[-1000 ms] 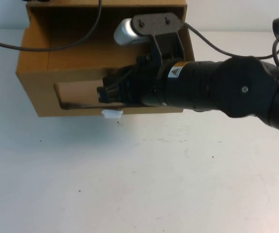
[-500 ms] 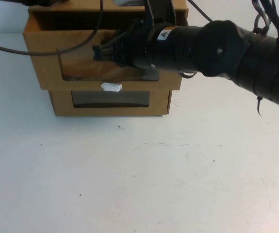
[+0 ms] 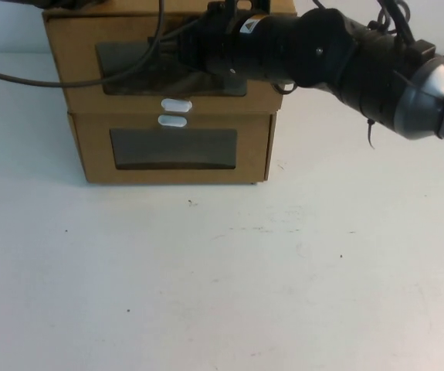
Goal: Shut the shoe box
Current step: Close the shoe box with your right arm
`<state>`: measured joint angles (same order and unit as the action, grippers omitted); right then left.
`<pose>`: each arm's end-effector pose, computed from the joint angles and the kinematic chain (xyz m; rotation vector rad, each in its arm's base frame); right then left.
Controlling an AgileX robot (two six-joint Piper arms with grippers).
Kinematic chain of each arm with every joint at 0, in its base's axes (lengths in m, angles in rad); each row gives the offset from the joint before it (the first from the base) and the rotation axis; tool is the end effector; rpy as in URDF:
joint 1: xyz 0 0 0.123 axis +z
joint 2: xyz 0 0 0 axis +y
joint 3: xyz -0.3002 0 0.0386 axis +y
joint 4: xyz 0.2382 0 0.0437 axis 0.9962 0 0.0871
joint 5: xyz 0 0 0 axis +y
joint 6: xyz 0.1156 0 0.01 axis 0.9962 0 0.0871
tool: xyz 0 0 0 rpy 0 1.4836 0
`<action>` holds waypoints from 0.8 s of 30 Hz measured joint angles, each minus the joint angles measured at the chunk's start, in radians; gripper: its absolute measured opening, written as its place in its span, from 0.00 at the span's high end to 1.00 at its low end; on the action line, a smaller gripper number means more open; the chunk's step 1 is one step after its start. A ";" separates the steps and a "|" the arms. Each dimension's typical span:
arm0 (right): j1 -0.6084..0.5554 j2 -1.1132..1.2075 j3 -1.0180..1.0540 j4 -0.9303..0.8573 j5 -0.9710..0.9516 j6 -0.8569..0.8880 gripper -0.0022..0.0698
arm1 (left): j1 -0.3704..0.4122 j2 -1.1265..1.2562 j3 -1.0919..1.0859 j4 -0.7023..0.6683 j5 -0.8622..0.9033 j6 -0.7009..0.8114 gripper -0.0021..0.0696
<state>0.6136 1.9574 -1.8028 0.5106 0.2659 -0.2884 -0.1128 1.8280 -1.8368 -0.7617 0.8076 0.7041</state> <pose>0.4009 0.3007 0.3588 -0.4780 1.8662 0.6794 0.4278 -0.1067 0.3965 0.5472 2.0146 -0.5467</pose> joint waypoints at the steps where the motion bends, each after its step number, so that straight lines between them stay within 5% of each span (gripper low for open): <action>1: 0.000 0.013 -0.016 0.002 0.000 0.000 0.99 | 0.000 0.000 0.000 -0.002 0.000 0.000 0.97; 12: -0.029 0.097 -0.097 0.044 0.041 0.002 0.99 | 0.000 0.000 -0.014 -0.002 0.015 0.000 0.97; 24: -0.031 -0.157 -0.103 -0.040 0.438 0.036 0.99 | 0.000 -0.137 -0.083 0.030 0.067 -0.002 0.97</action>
<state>0.5826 1.8005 -1.9062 0.4707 0.7035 -0.2521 -0.1128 1.6910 -1.9194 -0.7316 0.8744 0.7021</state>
